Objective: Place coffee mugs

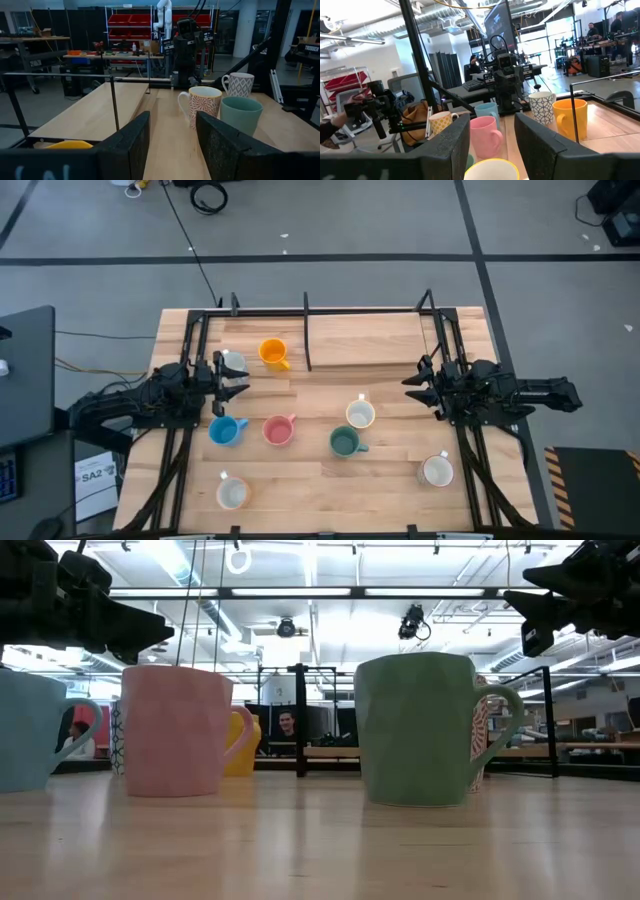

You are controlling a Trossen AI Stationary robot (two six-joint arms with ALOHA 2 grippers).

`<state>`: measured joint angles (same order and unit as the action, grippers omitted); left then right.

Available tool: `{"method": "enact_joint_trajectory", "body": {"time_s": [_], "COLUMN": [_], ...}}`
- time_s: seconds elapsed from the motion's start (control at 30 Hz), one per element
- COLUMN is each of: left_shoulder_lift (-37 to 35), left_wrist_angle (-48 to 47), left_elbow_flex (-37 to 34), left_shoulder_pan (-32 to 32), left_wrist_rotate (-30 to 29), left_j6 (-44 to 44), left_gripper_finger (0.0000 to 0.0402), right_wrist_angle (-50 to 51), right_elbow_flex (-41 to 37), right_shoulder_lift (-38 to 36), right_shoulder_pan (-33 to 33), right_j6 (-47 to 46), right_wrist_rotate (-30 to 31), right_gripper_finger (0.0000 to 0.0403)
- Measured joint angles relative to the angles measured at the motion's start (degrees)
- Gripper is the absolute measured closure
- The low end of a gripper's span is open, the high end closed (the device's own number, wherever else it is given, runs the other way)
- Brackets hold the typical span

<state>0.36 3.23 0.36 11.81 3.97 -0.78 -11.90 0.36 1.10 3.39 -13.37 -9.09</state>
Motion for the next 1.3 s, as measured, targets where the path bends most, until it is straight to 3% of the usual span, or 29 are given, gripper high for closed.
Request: {"method": "enact_joint_trajectory", "body": {"time_s": [1.03,1.3], "left_shoulder_lift": [0.0,0.0], "left_wrist_angle": [0.1,0.1], "left_elbow_flex": [0.0,0.0], "left_shoulder_pan": [0.0,0.0], "left_wrist_rotate": [-3.3,-3.3], "left_j6": [4.4,4.4], "left_gripper_finger": [0.0235,0.0235], "right_wrist_angle": [-0.1,-8.1], "right_elbow_flex": [0.0,0.0], "right_shoulder_lift": [0.0,0.0], "right_shoulder_pan": [0.0,0.0], "right_j6": [0.0,-5.8], "right_wrist_rotate": [0.0,5.2], "right_gripper_finger": [0.0242,0.0242]}}
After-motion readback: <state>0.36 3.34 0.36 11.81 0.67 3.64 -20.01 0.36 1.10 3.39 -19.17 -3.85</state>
